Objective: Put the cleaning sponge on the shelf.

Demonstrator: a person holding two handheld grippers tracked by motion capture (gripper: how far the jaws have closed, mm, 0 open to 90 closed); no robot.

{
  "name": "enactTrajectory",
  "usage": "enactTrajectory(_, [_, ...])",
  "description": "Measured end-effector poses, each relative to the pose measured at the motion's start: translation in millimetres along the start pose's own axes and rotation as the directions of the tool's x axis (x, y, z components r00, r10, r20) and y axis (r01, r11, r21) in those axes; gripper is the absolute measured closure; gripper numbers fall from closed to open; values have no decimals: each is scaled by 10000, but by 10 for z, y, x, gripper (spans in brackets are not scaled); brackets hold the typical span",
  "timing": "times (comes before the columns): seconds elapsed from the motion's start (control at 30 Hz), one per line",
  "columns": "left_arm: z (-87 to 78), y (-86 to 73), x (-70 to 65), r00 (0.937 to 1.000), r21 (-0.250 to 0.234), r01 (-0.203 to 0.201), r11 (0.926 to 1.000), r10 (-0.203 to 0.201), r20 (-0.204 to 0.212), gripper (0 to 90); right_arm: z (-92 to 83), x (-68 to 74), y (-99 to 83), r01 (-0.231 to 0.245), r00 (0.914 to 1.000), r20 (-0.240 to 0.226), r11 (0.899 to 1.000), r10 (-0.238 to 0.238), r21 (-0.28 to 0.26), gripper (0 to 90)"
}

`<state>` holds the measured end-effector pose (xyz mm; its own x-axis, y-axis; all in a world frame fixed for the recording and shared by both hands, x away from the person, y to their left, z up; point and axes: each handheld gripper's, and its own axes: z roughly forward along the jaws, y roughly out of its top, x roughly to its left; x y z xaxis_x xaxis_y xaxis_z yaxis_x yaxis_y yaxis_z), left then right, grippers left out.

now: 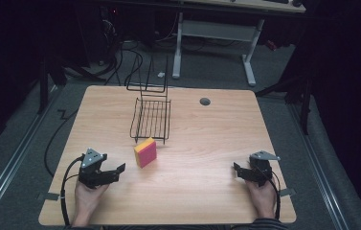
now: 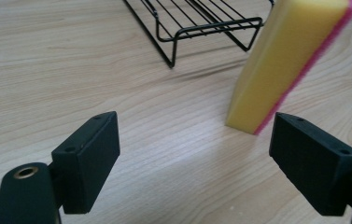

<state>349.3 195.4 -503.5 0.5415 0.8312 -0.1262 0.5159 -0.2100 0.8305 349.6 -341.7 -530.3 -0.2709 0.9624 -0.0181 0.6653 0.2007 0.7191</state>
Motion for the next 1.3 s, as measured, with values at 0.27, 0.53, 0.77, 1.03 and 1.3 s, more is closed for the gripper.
enactTrajectory(0.27, [63,12,-121,9990,93,-321,9994,318,300,167,0,0,0,4,10000,0,10000,-4,0,265])
enactTrajectory(0.53, [146,43,-240,9958,264,-731,9970,715,572,167,0,0,0,1,10000,1,10000,-1,-1,265])
enactTrajectory(0.77, [205,78,-306,9939,241,-822,9963,802,762,170,0,-2,0,22,10000,2,10000,-22,-5,265])
enactTrajectory(1.03, [333,134,-387,9914,249,-943,9952,916,931,175,0,0,0,0,10000,2,10000,0,-2,265])
enactTrajectory(1.3, [432,208,-432,9895,283,-1099,9935,1066,974,201,0,0,0,2,10000,1,10000,-2,-1,265])
